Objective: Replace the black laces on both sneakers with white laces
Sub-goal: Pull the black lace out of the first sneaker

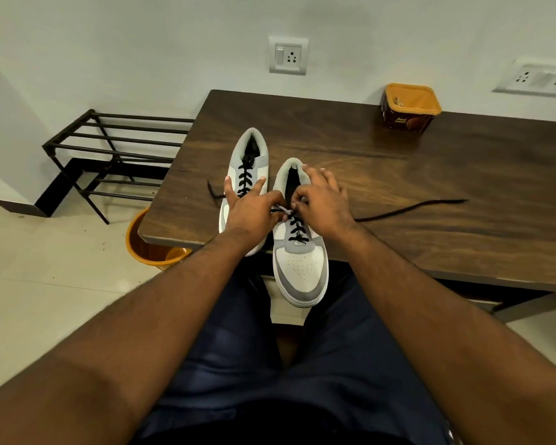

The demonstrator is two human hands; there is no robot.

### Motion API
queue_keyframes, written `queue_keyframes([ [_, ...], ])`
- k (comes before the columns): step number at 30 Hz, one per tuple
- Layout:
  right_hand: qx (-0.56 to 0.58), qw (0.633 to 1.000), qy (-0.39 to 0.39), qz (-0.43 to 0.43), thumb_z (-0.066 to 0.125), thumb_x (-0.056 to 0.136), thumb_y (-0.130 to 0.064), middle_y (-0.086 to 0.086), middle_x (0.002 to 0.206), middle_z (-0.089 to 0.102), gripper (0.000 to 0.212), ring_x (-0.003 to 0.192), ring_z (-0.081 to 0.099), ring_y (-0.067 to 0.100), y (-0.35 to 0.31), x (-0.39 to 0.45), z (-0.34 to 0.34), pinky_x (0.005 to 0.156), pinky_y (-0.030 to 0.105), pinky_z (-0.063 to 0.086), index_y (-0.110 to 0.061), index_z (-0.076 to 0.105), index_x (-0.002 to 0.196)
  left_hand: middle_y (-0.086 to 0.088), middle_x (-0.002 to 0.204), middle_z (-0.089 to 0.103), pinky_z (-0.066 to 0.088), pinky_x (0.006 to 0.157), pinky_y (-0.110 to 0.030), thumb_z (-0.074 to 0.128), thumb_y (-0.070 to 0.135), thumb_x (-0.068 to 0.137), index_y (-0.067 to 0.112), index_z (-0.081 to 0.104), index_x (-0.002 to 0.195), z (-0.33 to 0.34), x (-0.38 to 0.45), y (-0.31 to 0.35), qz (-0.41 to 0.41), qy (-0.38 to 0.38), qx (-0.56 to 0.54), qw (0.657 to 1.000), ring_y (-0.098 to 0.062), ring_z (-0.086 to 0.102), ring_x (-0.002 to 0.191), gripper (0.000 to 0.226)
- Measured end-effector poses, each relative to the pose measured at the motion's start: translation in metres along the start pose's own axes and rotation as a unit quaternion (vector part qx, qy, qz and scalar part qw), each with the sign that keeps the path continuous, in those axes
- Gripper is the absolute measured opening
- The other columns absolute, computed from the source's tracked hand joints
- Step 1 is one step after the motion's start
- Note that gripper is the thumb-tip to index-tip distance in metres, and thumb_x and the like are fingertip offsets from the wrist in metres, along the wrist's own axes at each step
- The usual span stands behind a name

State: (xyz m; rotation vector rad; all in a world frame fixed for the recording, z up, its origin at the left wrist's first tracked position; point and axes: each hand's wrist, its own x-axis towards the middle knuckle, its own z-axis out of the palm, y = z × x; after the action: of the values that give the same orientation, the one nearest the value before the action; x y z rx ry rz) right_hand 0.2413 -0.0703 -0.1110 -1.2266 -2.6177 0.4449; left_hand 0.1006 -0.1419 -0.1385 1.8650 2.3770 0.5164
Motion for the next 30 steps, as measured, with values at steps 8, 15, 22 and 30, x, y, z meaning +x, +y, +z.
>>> queue_keyframes([
  [8, 0.051, 0.973, 0.183, 0.132, 0.047, 0.098, -0.025, 0.0, 0.149, 0.035, 0.013, 0.129, 0.037, 0.026, 0.031, -0.003, -0.022, 0.101, 0.045, 0.032, -0.019, 0.058, 0.104, 0.002, 0.118, 0.069, -0.021, 0.11, -0.055, 0.063, 0.04, 0.091, 0.035, 0.064, 0.105, 0.0, 0.003, -0.003, 0.001, -0.007, -0.018, 1.0, -0.01, 0.019, 0.148, 0.015],
  [15, -0.025, 0.999, 0.032, -0.006, 0.059, 0.092, -0.034, -0.004, 0.156, 0.026, 0.032, 0.138, 0.024, 0.026, 0.006, 0.003, -0.007, 0.109, 0.048, 0.025, -0.032, 0.059, 0.124, 0.006, 0.119, 0.067, -0.019, 0.111, -0.055, 0.063, 0.039, 0.091, 0.034, 0.065, 0.107, -0.002, 0.004, 0.0, -0.015, -0.019, -0.015, 1.0, -0.011, 0.023, 0.147, 0.017],
  [22, -0.032, 0.997, 0.071, -0.01, 0.053, 0.096, -0.032, -0.006, 0.154, 0.03, 0.017, 0.129, 0.033, 0.023, 0.016, 0.004, -0.015, 0.102, 0.044, 0.028, -0.026, 0.064, 0.108, 0.014, 0.106, 0.07, -0.017, 0.112, -0.057, 0.066, 0.039, 0.089, 0.033, 0.066, 0.104, -0.001, 0.003, -0.001, -0.03, -0.022, -0.056, 0.998, -0.012, 0.025, 0.146, 0.016],
  [30, -0.056, 0.997, -0.039, -0.046, 0.056, 0.094, -0.032, -0.007, 0.155, 0.03, 0.018, 0.133, 0.026, 0.024, 0.003, 0.007, -0.007, 0.106, 0.047, 0.024, -0.032, 0.07, 0.105, 0.014, 0.108, 0.07, -0.017, 0.111, -0.059, 0.065, 0.041, 0.089, 0.033, 0.065, 0.104, -0.002, 0.003, 0.0, -0.04, -0.024, -0.053, 0.998, -0.013, 0.026, 0.146, 0.016],
])
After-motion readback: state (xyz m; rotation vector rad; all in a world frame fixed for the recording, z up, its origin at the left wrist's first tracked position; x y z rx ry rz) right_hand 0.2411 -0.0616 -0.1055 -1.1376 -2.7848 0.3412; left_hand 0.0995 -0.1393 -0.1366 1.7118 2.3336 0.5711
